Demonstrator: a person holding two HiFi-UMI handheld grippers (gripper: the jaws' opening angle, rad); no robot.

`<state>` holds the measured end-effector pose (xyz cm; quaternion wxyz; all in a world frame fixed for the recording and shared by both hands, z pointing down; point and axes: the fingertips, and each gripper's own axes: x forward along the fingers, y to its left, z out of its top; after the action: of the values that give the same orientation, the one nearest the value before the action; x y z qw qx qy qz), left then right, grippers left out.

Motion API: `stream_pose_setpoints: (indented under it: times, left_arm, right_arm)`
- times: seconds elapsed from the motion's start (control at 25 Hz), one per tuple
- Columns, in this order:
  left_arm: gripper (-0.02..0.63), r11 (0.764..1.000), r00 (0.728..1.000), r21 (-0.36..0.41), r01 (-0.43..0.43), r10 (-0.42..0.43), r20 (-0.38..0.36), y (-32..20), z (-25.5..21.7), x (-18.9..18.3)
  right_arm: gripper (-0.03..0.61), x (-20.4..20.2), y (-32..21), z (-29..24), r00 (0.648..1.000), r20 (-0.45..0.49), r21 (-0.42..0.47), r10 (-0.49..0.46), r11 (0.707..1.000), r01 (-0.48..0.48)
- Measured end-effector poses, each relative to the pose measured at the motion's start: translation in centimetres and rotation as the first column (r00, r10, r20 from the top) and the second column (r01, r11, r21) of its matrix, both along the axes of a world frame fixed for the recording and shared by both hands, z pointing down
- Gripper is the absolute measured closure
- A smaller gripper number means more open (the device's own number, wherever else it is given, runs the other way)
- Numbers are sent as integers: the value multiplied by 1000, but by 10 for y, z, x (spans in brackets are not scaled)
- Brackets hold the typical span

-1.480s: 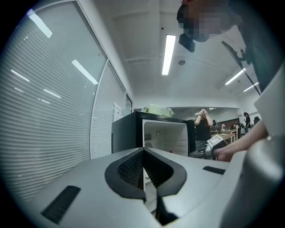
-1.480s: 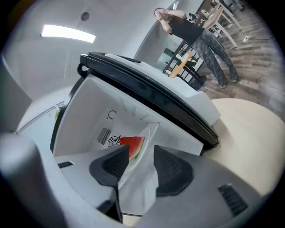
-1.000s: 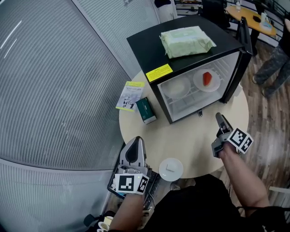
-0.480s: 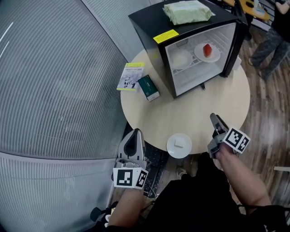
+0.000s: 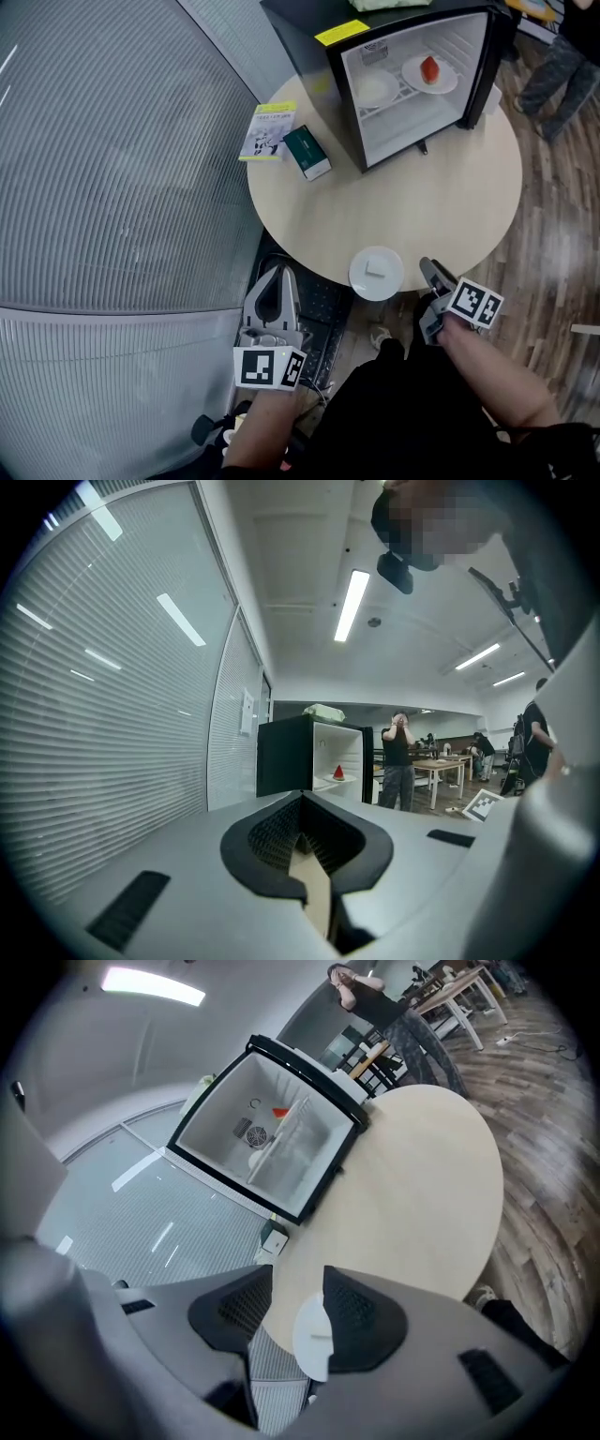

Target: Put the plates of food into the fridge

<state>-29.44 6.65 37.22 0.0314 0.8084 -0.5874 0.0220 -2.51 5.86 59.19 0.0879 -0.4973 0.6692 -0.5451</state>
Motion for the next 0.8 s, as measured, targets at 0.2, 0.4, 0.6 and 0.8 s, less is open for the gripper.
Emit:
stream_pose_setpoints:
  times: [0.2,0.4,0.6,0.8]
  left_arm:
    - [611,1000,1000,-19,-1,1,12,12,13,-5]
    - [611,999,998,-43,-4,6,55,14,28,-8]
    - [611,998,997,-56,11,-7,79,18,40,-15]
    - [611,996,995,-85,34,-26,99,26,51,-25]
  right_arm:
    - [407,-24,32,36,999,15,-83,-44,996,45]
    - [407,-39,52,64,998,28,-150,-63,987,67]
    - [407,-51,66,93,995,72,-219,-62,973,76]
    - [407,-70,75,119,991,125,-281,-49,956,82]
